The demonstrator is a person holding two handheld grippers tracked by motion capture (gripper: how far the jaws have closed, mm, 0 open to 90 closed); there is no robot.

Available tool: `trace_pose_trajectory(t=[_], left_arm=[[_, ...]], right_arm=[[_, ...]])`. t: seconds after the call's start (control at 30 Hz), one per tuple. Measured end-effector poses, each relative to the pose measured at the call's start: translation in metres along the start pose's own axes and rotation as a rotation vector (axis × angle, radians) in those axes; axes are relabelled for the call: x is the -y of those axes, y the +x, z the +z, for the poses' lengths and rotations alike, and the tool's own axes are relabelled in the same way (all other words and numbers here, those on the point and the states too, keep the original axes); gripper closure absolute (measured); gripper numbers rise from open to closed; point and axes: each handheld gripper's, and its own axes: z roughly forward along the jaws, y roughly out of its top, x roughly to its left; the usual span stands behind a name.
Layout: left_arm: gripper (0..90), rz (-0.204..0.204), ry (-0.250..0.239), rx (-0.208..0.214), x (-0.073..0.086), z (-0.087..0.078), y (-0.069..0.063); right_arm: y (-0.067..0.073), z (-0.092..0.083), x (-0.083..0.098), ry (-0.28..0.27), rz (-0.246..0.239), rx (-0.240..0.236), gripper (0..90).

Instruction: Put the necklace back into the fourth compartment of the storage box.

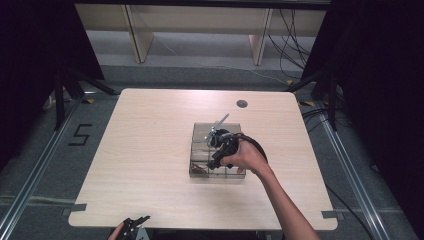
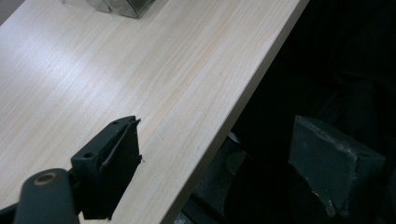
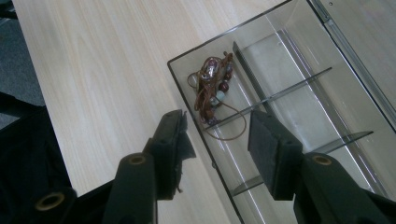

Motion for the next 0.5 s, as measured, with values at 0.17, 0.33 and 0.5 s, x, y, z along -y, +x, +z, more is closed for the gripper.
trace_pose_trajectory(t=[0.17,0.33,0.5], left_arm=[[15.7,-0.007,0.0,0.002,0.0,0.0,0.0],[15.7,0.0,0.006,-0.004,0.0,0.001,0.0],[15.7,-0.008,0.003,0.0,0.0,0.001,0.0]], right_arm=[[0.001,-0.004,0.006,-0.009,0.009,-0.005,55.3],[0.002,-0.007,0.01,-0.033,0.008,-0.006,52.7],[0.002,-0.008,0.014,-0.037,0.007,0.007,49.3]])
